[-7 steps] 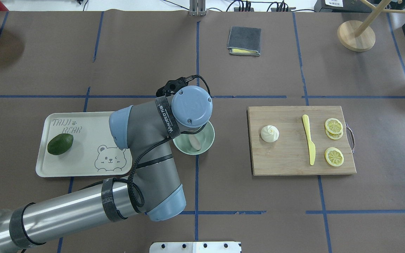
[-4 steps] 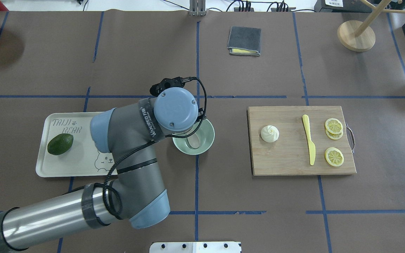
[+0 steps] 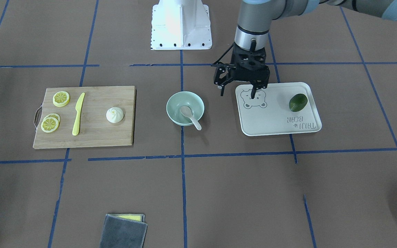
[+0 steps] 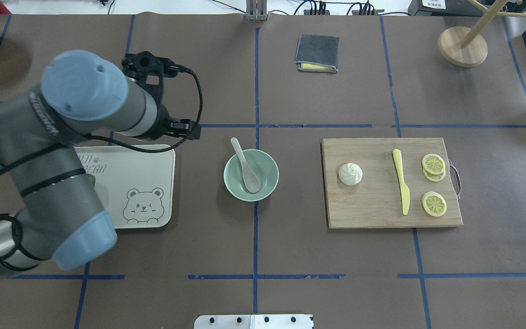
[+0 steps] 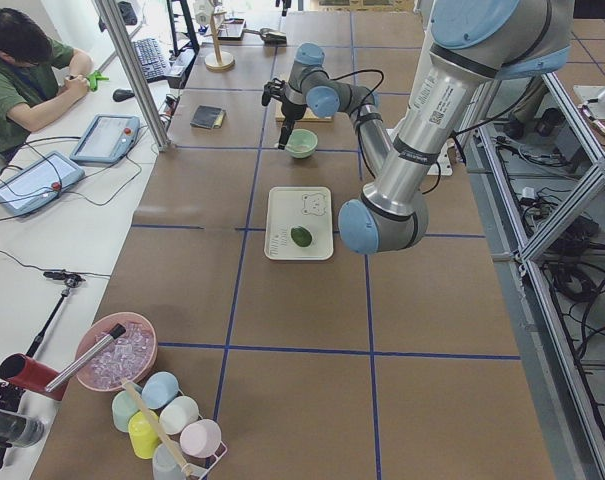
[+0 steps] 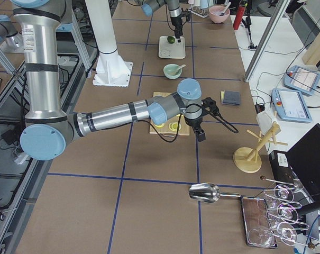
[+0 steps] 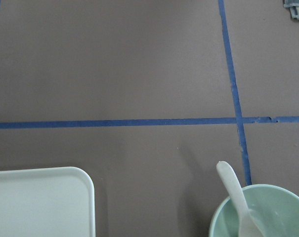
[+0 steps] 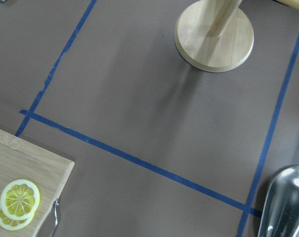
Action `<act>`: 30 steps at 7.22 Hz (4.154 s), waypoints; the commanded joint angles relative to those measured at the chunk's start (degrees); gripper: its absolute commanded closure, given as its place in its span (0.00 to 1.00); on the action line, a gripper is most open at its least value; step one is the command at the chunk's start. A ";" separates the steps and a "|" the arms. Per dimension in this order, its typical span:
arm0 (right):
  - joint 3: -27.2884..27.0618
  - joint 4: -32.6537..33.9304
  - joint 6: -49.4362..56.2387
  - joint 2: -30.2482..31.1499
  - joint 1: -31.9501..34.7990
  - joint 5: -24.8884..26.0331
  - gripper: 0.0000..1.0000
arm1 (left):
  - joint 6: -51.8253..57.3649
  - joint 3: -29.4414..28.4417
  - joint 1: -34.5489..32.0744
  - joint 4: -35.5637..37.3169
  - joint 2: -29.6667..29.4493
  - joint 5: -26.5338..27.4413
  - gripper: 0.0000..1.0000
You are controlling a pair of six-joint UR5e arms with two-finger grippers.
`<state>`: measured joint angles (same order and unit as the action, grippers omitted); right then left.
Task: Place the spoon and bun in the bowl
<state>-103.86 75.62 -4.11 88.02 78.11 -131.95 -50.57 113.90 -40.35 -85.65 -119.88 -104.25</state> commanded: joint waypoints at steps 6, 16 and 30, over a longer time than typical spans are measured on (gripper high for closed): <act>-11.53 16.92 -29.58 -17.86 -18.91 4.64 0.00 | 48.63 -8.86 -45.73 0.30 28.88 -25.22 0.00; 0.57 4.45 -47.22 -20.08 -44.44 28.50 0.03 | 61.29 -10.72 -52.29 -0.66 37.09 -33.19 0.00; 8.81 14.47 -62.41 -43.08 -54.62 38.06 1.00 | 61.29 -10.54 -52.29 -0.49 36.56 -33.13 0.00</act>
<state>-98.69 89.41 -63.79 49.08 26.30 -97.08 10.72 103.23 -92.64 -86.21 -83.45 -137.37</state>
